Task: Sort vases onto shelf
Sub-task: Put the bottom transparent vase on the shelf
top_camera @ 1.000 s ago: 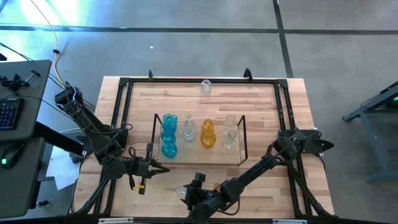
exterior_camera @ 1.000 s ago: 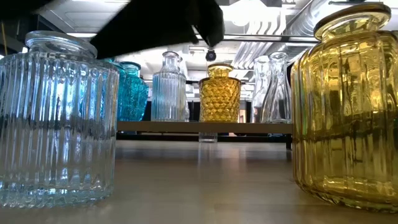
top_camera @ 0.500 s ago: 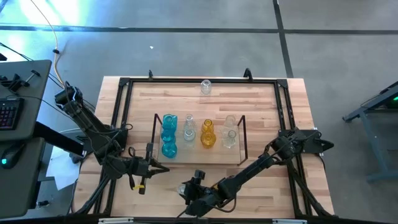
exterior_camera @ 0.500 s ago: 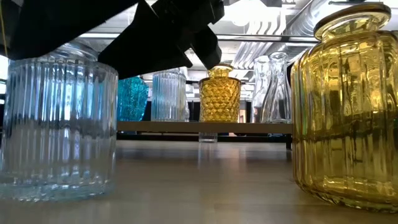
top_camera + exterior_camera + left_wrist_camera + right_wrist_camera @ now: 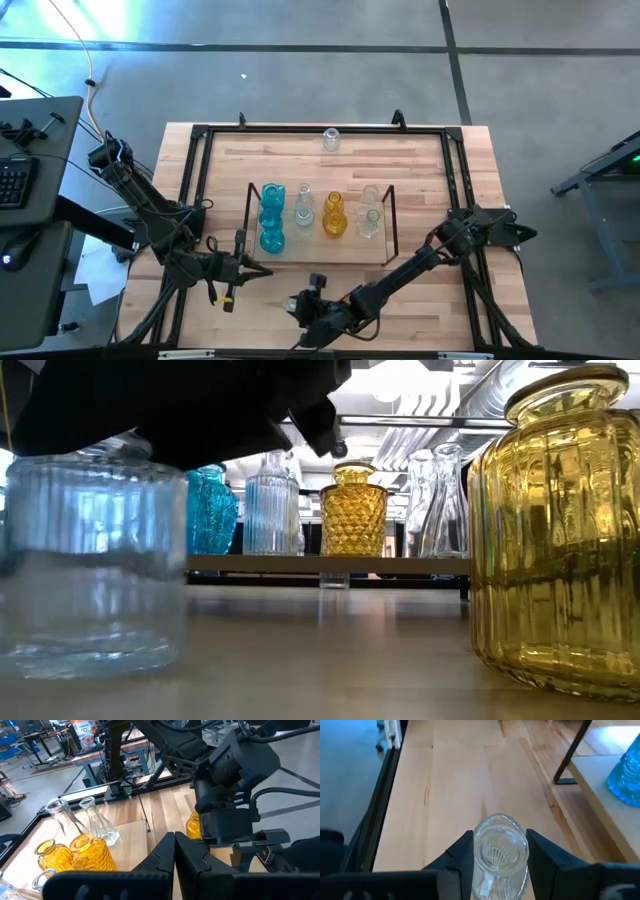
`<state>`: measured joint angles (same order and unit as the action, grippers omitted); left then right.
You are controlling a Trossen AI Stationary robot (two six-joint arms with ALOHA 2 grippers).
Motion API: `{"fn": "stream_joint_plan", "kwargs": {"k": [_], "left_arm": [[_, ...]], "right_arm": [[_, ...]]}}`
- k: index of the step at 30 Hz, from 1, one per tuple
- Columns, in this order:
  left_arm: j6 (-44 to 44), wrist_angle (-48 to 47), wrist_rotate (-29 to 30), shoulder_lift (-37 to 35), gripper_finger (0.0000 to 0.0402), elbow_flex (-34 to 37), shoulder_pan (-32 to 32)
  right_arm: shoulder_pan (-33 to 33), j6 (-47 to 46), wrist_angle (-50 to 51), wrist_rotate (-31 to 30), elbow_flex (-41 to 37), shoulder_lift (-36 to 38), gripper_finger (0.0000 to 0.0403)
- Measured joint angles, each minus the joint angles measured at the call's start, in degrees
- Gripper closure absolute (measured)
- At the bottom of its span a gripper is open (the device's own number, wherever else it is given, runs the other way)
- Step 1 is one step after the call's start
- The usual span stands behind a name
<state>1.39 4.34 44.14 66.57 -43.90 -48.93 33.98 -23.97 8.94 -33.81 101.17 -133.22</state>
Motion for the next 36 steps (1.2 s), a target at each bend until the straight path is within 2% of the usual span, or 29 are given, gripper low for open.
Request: {"fn": "stream_joint_plan", "kwargs": {"k": [12, 19, 36], "left_arm": [[-0.04, -0.05, -0.02, 0.0, 0.0401, -0.02, 0.0], [-0.04, -0.12, -0.02, 0.0, 0.0401, -0.02, -0.53], [-0.09, -0.16, 1.59, 0.0, 0.0401, -0.04, -3.99]], "right_arm": [[-2.54, 11.68, 10.15, 0.62, -0.07, 8.26, 0.0286], [-8.18, 21.33, 13.02, 7.01, -0.01, 9.15, 0.0285], [-10.91, 26.5, 15.07, 7.87, -0.01, 10.38, 0.0284]]}}
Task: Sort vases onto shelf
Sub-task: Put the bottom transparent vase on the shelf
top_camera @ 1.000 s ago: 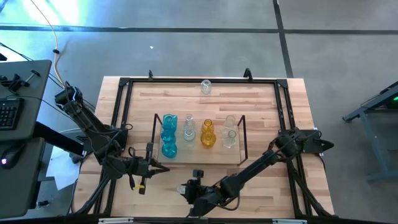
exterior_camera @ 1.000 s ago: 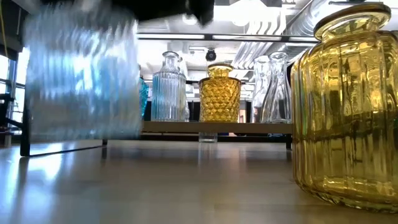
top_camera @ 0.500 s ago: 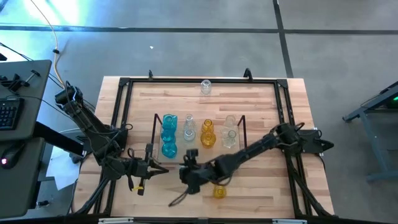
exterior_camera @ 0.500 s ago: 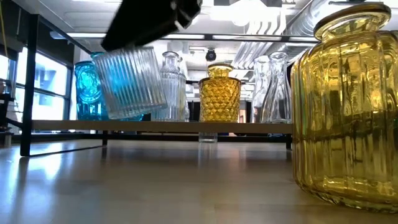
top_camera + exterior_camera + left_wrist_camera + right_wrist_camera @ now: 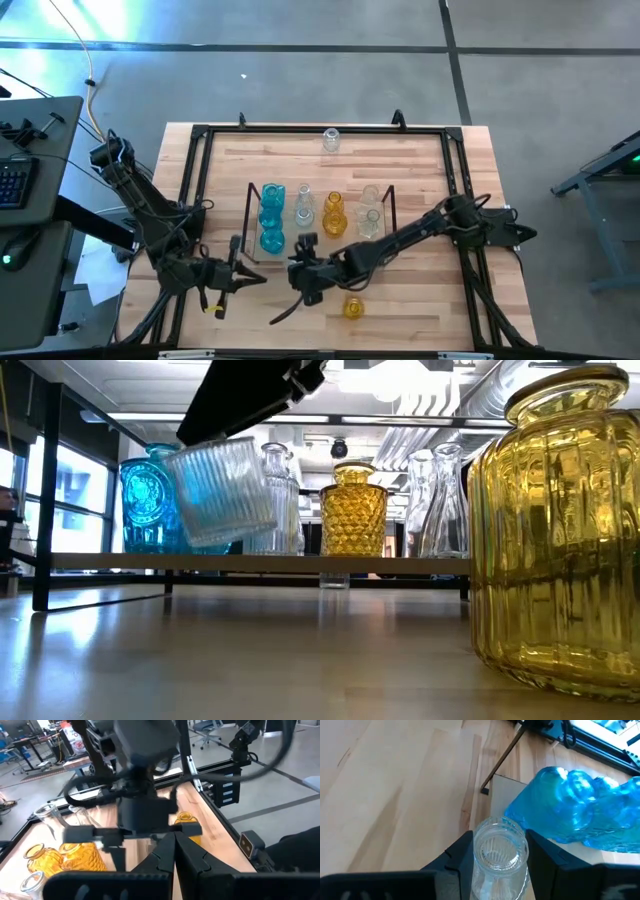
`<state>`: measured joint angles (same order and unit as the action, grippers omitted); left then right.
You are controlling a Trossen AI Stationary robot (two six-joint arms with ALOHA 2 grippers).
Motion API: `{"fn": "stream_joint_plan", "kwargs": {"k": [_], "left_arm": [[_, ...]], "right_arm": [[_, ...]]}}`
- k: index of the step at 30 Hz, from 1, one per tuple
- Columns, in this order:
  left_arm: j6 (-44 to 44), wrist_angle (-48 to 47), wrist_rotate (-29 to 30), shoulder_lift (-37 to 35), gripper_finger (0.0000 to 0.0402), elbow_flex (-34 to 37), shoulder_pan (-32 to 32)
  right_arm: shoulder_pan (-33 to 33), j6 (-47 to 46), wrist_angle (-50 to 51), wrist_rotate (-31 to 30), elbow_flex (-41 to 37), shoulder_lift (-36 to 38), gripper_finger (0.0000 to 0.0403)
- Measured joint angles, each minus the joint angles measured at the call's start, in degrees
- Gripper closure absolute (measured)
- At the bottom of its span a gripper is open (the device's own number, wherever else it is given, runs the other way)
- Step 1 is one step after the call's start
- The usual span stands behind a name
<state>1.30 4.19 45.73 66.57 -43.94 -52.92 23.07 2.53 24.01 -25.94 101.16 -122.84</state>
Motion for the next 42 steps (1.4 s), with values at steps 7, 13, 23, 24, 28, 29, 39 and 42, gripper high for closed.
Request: {"fn": "stream_joint_plan", "kwargs": {"k": [7, 13, 23, 24, 28, 29, 39, 42], "left_arm": [[0.0, -0.02, 0.07, 0.0, 0.0401, 0.0, -0.14], [0.11, -0.02, 0.07, 0.0, 0.0401, 0.0, -0.12], [0.16, 0.0, 0.06, 0.0, 0.0401, 0.0, -0.12], [0.36, 0.02, 0.07, 0.0, 0.0401, 0.0, -0.1], [0.55, 0.07, 0.2, 0.0, 0.0401, 0.0, -0.12], [0.55, 0.11, 0.35, 0.0, 0.0401, 0.0, -0.12], [1.04, 0.13, 0.51, 0.0, 0.0401, 0.0, -0.12], [1.05, 0.15, 0.51, 0.0, 0.0401, 0.0, -0.1]], "right_arm": [[0.11, 1.68, -1.03, 1.73, -0.17, 5.11, 0.0284], [-2.54, 1.07, -13.72, 6.98, -13.02, 8.92, 0.0284], [-6.96, -2.13, -34.68, 13.25, -31.73, 15.88, 0.0284], [-7.52, -2.52, -35.04, 13.79, -32.19, 15.88, 0.0284], [-8.73, -3.22, -34.97, 14.47, -33.18, 15.6, 0.0284], [-8.83, -3.18, -34.99, 14.54, -33.2, 15.6, 0.0284], [-9.35, -4.17, -34.28, 14.26, -33.2, 15.6, 0.0279], [-9.63, -4.34, -33.68, 13.27, -33.2, 15.6, 0.027]]}}
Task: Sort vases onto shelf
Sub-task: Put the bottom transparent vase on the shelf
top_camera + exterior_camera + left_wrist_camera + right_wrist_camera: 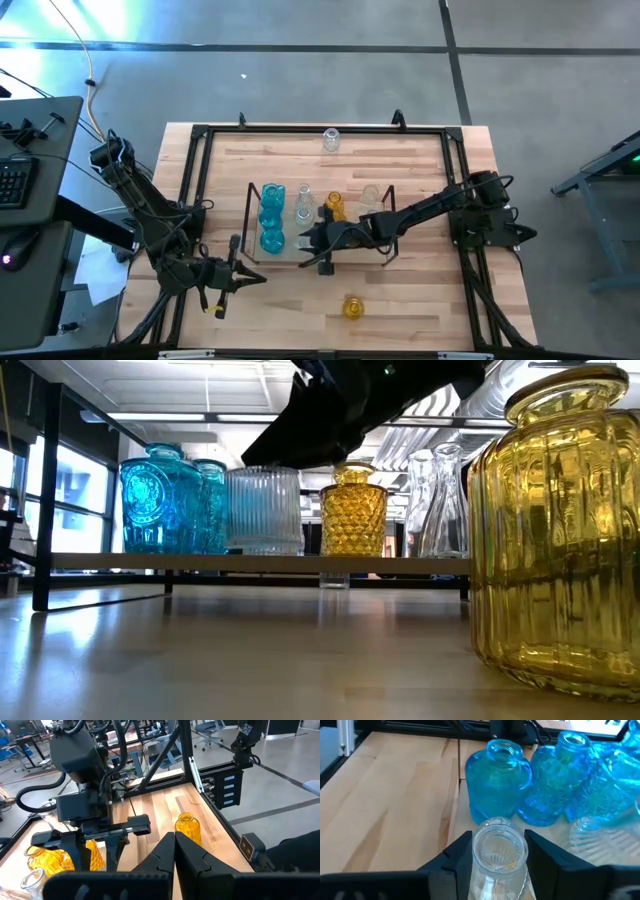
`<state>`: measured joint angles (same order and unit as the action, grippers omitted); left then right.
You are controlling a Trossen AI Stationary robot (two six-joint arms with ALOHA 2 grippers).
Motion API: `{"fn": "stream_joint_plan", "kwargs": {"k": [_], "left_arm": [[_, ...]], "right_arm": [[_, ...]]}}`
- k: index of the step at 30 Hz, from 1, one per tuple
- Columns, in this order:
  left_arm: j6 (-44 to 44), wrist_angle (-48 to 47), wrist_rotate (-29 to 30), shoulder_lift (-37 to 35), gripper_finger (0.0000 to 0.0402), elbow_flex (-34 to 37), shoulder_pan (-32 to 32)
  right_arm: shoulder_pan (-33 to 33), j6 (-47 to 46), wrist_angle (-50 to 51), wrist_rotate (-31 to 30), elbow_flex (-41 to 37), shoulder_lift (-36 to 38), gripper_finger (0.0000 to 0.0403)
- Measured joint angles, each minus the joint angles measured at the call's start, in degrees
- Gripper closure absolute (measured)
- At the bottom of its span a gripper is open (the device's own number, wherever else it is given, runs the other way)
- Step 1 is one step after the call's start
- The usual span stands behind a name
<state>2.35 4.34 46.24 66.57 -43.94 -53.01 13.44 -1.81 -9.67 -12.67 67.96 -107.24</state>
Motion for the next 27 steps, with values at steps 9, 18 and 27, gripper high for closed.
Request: {"fn": "stream_joint_plan", "kwargs": {"k": [9, 18, 27], "left_arm": [[0.46, 0.02, 0.0, 0.0, 0.0402, 0.0, 0.0], [0.47, 0.02, 0.0, 0.0, 0.0401, 0.0, 0.0], [0.46, 0.02, 0.0, 0.0, 0.0401, 0.0, 0.0]], "right_arm": [[-0.71, -1.19, 0.61, -0.13, 0.02, 0.0, 0.0242], [-0.71, -1.09, 0.47, 0.88, 0.07, 0.0, 0.022], [1.44, 5.43, 2.02, -3.28, 3.86, 0.0, 0.0219]]}}
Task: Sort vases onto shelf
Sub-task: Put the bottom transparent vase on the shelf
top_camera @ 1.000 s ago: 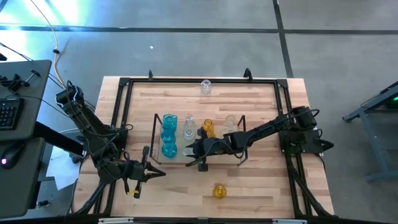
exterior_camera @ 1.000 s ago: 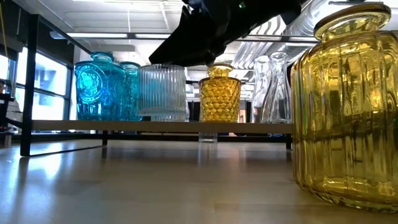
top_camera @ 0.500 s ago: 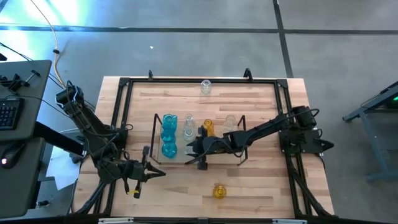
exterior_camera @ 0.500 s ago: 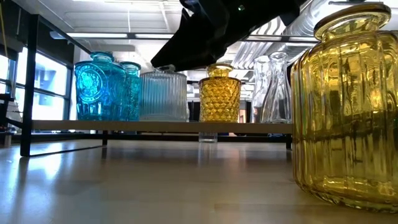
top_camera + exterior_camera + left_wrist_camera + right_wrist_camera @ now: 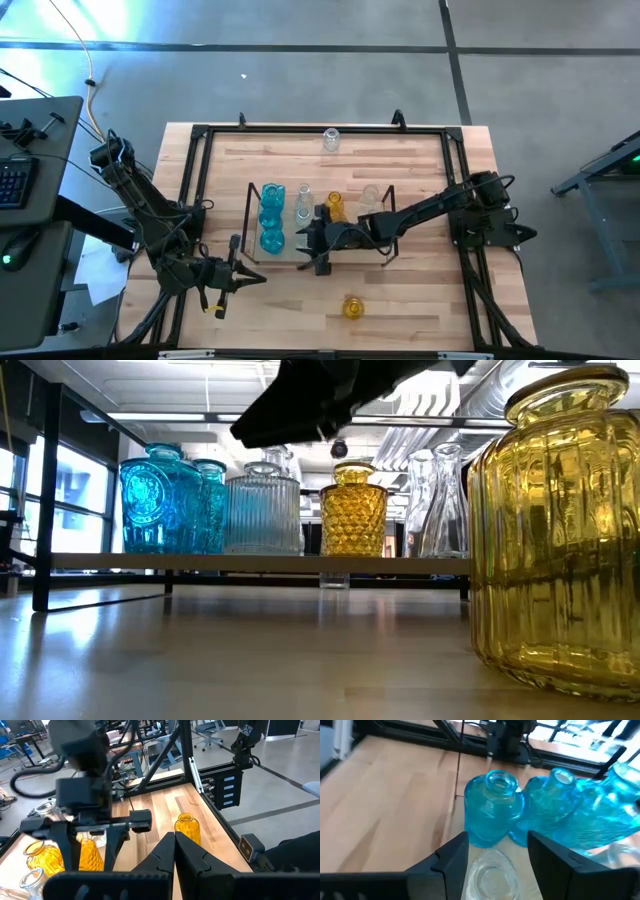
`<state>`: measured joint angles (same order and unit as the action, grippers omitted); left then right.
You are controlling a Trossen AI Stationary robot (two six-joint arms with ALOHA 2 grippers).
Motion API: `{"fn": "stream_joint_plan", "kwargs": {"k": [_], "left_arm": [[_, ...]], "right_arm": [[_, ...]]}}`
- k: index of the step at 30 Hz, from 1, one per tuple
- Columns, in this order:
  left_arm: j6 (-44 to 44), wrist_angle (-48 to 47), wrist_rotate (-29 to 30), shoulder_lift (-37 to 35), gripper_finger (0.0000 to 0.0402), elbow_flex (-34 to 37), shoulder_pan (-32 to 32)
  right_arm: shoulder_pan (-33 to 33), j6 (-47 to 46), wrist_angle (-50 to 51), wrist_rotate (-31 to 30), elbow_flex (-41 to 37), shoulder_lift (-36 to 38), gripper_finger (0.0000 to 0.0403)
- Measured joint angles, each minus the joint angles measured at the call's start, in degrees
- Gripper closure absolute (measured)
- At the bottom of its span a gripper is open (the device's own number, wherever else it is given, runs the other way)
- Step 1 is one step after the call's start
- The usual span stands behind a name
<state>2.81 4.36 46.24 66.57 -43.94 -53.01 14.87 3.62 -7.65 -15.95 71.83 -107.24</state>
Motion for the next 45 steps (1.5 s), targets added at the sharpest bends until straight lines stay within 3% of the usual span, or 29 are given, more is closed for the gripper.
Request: {"fn": "stream_joint_plan", "kwargs": {"k": [6, 11, 17, 33, 38, 45], "left_arm": [[-0.07, -0.02, 0.0, 0.0, 0.0401, 0.0, -0.01], [-0.87, -0.04, 0.0, 0.0, 0.0401, 0.0, 0.0], [0.42, -0.13, -0.01, 0.0, 0.0402, 0.0, -0.01], [0.11, -0.22, -0.02, 0.0, 0.0401, 0.0, -0.31], [0.08, -0.27, -0.37, 0.0, 0.0402, 0.0, -0.31], [-0.03, -0.66, -0.46, 0.0, 0.0401, 0.0, -0.31]], "right_arm": [[4.28, 0.42, 13.24, -3.99, 5.52, 0.0, 0.0241], [6.13, -4.29, 20.15, -2.94, 5.76, -0.02, 0.0308], [4.48, -5.23, 20.27, -2.37, 5.75, -1.73, 0.0394], [3.93, -8.15, 21.13, -2.09, 6.59, -3.23, 0.0386], [8.51, -11.73, 32.44, -3.1, 13.64, -2.38, 0.0386], [16.64, -24.81, 52.63, -4.37, 24.95, -2.58, 0.0381]]}}
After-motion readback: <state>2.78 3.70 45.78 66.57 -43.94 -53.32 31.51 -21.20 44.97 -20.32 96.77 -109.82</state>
